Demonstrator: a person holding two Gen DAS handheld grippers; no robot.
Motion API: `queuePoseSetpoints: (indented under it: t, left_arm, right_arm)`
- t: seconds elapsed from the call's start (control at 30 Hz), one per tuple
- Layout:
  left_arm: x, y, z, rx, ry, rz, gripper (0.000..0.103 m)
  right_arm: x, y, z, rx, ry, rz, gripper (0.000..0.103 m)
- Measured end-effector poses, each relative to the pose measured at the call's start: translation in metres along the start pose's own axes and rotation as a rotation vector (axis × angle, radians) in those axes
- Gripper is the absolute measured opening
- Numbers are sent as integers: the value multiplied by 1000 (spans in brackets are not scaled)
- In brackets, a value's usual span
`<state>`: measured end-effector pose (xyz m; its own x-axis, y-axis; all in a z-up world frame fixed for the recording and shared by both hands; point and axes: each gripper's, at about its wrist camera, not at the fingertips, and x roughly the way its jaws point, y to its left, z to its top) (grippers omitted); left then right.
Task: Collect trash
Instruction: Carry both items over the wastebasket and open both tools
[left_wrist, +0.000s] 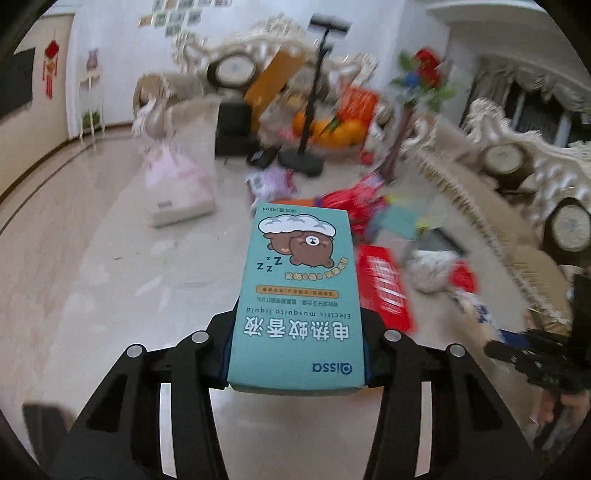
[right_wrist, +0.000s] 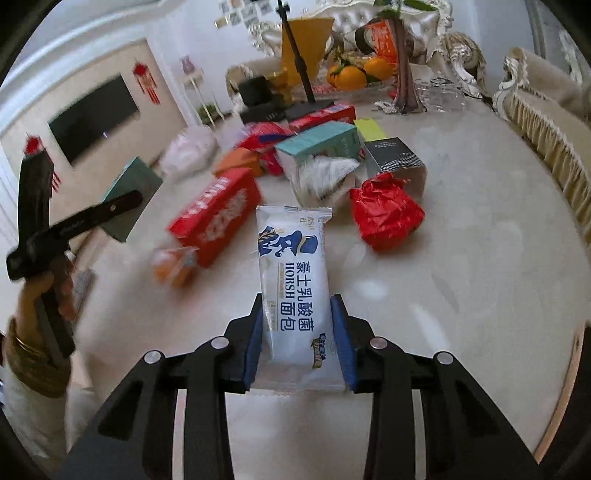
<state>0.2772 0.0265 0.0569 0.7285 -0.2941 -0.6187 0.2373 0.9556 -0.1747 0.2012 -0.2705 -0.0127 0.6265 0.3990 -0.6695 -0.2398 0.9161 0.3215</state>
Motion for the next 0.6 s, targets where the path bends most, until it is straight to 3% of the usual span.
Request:
queuePoseSetpoints:
  t: [0.17, 0.27, 0.43, 0.53, 0.6]
  left_arm:
    - [-86, -22, -56, 43, -91, -79, 48]
    - [-131, -39, -107, 36, -74, -149, 48]
    - [-158, -74, -197, 35, 150, -254, 48]
    - [-143, -93, -239, 43, 286, -286, 48]
    - [-120, -104, -263, 65, 376, -307, 48]
  right_arm:
    - [-56, 16, -42, 15, -68, 99, 33]
    - [-91, 27, -84, 37, -50, 169, 33]
    - [-122, 45, -158, 109, 88, 246, 33]
    - [-102, 47, -200, 174, 222, 211, 33]
    - [-76, 44, -223, 183, 302, 123, 33]
